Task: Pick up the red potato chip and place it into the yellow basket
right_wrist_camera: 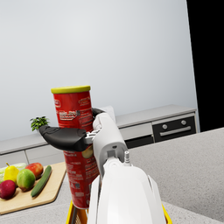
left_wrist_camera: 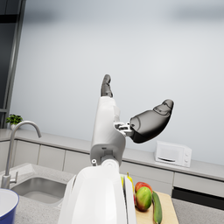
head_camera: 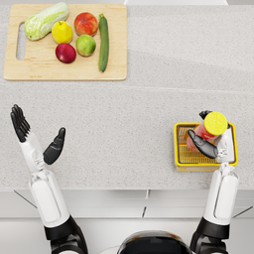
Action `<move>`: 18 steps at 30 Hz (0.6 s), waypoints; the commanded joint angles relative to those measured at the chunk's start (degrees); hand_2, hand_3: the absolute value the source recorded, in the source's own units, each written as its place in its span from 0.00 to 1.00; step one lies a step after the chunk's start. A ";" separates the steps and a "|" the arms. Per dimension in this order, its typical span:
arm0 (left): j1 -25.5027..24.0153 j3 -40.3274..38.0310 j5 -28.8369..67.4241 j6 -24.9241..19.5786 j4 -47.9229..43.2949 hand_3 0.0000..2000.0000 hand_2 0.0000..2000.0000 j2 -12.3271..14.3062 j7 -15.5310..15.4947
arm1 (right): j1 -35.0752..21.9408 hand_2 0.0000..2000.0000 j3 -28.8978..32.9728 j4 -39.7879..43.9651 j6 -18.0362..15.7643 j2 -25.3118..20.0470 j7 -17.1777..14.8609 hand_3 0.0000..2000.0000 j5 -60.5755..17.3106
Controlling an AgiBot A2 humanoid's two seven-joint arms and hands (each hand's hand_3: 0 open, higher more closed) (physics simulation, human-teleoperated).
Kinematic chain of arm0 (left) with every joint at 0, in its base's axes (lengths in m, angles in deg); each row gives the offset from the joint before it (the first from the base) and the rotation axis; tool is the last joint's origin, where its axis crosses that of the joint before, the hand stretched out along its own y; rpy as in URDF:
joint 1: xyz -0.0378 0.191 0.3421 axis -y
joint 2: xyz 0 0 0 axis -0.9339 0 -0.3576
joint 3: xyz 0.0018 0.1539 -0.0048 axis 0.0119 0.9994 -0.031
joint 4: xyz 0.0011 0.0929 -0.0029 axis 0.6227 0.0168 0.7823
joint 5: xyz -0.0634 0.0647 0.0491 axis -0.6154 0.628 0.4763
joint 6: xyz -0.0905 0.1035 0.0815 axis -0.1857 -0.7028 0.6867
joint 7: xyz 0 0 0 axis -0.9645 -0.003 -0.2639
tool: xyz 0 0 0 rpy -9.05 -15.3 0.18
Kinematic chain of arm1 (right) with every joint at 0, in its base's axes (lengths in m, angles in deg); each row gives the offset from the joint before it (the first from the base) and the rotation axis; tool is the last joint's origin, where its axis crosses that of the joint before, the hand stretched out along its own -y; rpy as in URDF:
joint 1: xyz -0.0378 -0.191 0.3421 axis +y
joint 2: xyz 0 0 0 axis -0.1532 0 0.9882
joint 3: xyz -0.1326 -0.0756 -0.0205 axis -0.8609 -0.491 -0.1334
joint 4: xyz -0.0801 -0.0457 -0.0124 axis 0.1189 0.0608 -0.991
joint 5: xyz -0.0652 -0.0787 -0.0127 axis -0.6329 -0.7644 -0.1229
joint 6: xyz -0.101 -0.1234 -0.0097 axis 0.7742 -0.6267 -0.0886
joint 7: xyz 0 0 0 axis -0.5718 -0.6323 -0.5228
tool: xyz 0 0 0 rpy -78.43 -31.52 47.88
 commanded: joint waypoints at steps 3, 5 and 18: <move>5.73 3.47 0.00 0.00 2.42 0.00 0.00 -2.05 0.00 | -9.54 0.00 -1.54 -0.20 5.96 4.07 11.54 0.00 0.01; 9.13 3.16 0.01 0.00 3.85 0.00 0.00 -3.32 0.00 | -12.64 0.00 -1.88 -1.13 7.64 5.47 14.81 0.00 0.01; 8.20 0.15 0.00 0.00 7.14 0.00 0.00 -3.19 0.00 | -10.82 0.00 2.95 -1.93 9.39 5.20 18.23 0.00 0.01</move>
